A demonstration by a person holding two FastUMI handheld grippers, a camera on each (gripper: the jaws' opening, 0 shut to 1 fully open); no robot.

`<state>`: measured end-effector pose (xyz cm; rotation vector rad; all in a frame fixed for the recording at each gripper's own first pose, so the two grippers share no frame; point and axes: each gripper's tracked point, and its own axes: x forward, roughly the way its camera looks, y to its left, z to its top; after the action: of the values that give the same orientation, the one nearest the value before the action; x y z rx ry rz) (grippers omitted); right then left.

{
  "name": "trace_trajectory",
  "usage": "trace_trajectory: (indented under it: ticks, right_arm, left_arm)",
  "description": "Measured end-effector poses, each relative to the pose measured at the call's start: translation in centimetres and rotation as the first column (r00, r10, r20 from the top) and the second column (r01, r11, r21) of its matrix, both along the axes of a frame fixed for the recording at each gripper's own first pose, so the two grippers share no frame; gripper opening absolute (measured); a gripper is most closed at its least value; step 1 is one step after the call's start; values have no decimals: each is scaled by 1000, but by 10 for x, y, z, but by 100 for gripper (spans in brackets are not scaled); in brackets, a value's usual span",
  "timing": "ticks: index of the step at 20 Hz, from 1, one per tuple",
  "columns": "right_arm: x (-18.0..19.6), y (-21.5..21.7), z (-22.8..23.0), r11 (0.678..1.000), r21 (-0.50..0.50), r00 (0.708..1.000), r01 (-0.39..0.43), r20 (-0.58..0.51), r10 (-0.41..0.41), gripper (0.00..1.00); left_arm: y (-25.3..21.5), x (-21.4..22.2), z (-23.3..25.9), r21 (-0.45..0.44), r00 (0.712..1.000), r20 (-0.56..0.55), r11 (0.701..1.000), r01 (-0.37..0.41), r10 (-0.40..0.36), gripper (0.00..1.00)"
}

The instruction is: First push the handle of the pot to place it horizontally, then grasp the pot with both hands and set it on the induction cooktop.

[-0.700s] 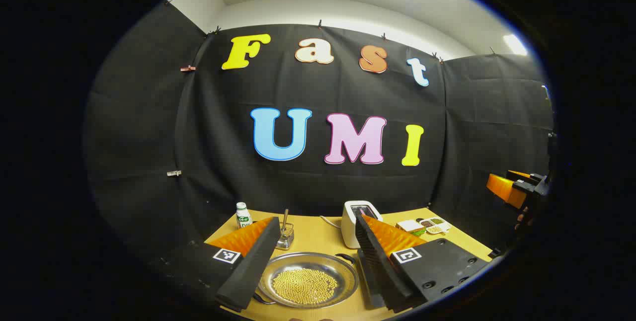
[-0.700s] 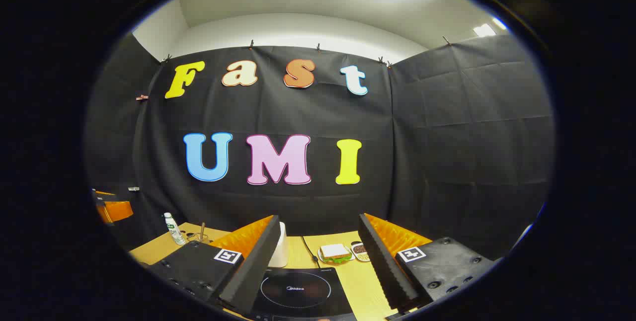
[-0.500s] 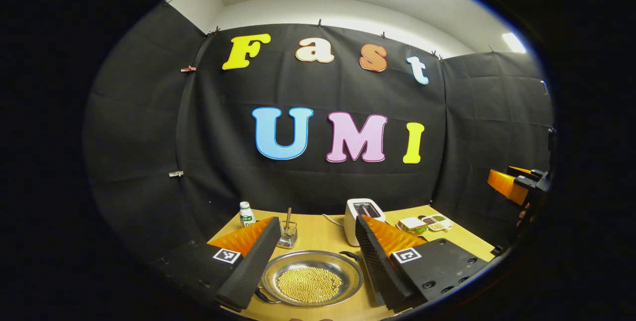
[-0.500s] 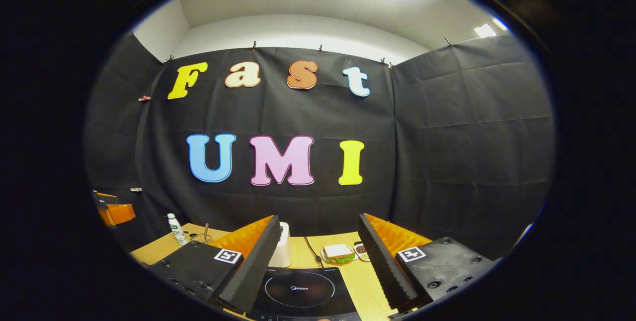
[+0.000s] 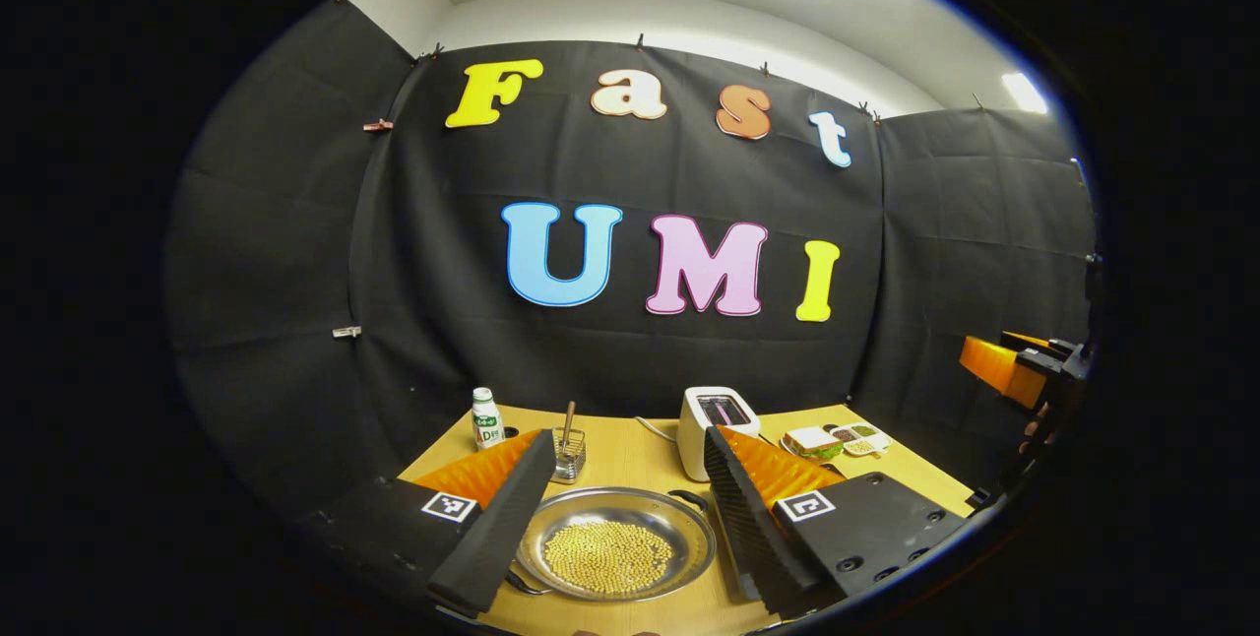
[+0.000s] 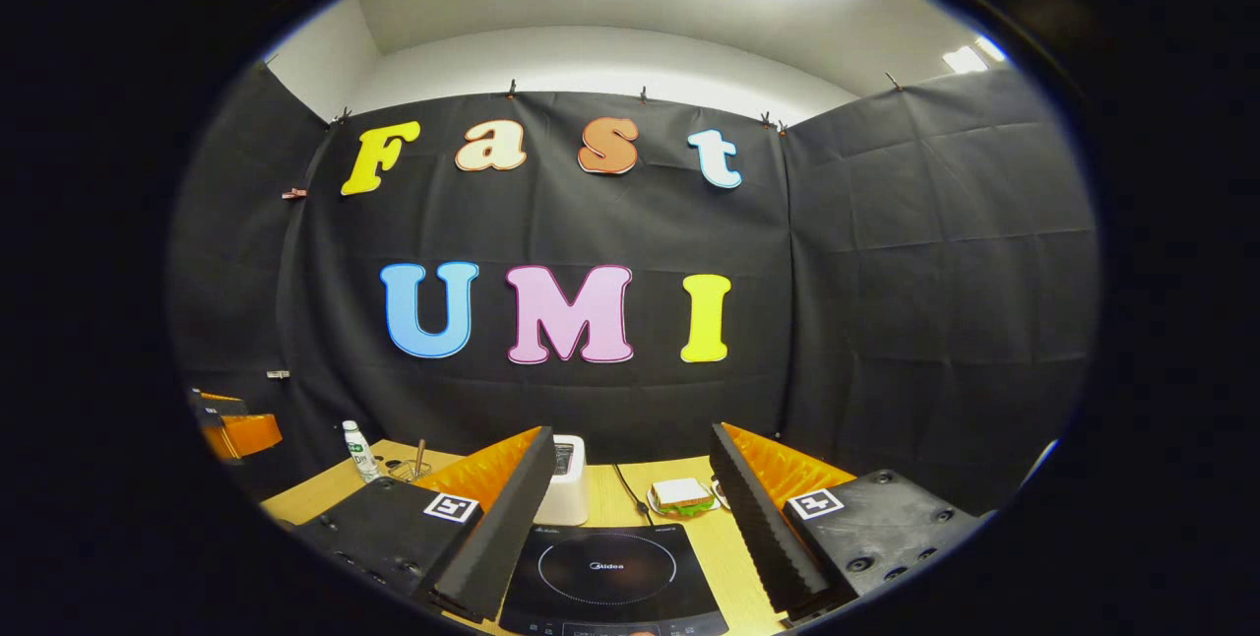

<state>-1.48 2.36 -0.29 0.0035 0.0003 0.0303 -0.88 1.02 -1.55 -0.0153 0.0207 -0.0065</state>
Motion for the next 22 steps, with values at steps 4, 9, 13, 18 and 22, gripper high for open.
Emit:
trace_trajectory:
  ticks: [4, 9, 13, 18, 22]
  right_arm:
    - [-1, 0, -3, 1000, -6, 1000, -5, -7, 5, 98]
    - [0, 0, -8, 1000, -2, 1000, -5, -18, 5, 98]
    - [1, 2, -12, 1000, -5, 1000, -9, -29, 9, 98]
    - [-1, 4, -17, 1000, -7, 999, -10, -40, 10, 98]
    - [-1, 5, -22, 1000, -8, 999, -12, -49, 11, 98]
  left_arm:
    - [5, 1, -3, -11, 1000, -9, 1000, -7, 7, 95]
    - [9, 4, -7, 21, 1000, -18, 1000, -9, 10, 95]
    - [8, 6, -13, -2, 999, -47, 1000, 7, -8, 95]
    - [11, 11, -32, -23, 992, -123, 999, 27, -30, 95]
    - [16, 18, -50, -10, 978, -193, 997, 81, -82, 81]
